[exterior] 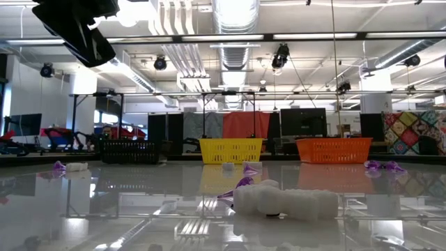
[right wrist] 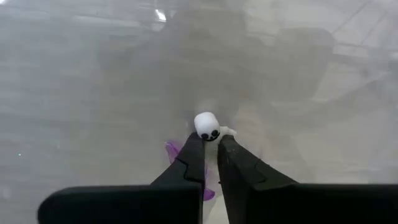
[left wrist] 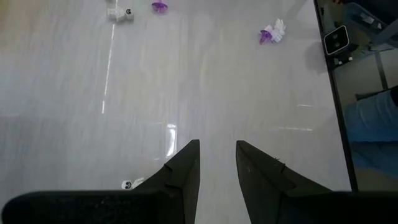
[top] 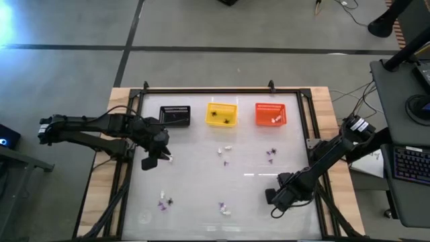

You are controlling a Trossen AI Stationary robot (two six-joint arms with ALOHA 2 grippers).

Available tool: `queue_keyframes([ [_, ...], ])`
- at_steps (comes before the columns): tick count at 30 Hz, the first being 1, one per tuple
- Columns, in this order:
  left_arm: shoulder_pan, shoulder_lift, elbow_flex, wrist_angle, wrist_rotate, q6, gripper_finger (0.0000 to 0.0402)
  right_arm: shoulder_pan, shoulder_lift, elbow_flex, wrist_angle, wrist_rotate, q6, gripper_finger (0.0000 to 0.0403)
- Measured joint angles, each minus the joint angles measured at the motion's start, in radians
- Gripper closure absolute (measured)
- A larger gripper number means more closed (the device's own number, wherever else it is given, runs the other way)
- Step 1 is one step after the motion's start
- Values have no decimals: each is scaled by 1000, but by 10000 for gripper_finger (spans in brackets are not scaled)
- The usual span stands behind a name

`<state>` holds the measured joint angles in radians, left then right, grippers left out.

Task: Sort Halloween decoration
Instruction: Put the white skeleton toy into the orange bin

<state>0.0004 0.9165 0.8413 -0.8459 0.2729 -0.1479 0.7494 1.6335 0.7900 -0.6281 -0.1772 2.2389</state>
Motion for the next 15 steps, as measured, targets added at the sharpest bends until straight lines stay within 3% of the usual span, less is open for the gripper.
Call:
queue_keyframes([
  [8, 0, 0, 0, 0, 0, 7, 315, 1, -59, 35, -24, 11, -10, 393],
  [15, 0, -3, 0, 1, 0, 3, 315, 1, -124, 120, -218, 90, -13, 396],
])
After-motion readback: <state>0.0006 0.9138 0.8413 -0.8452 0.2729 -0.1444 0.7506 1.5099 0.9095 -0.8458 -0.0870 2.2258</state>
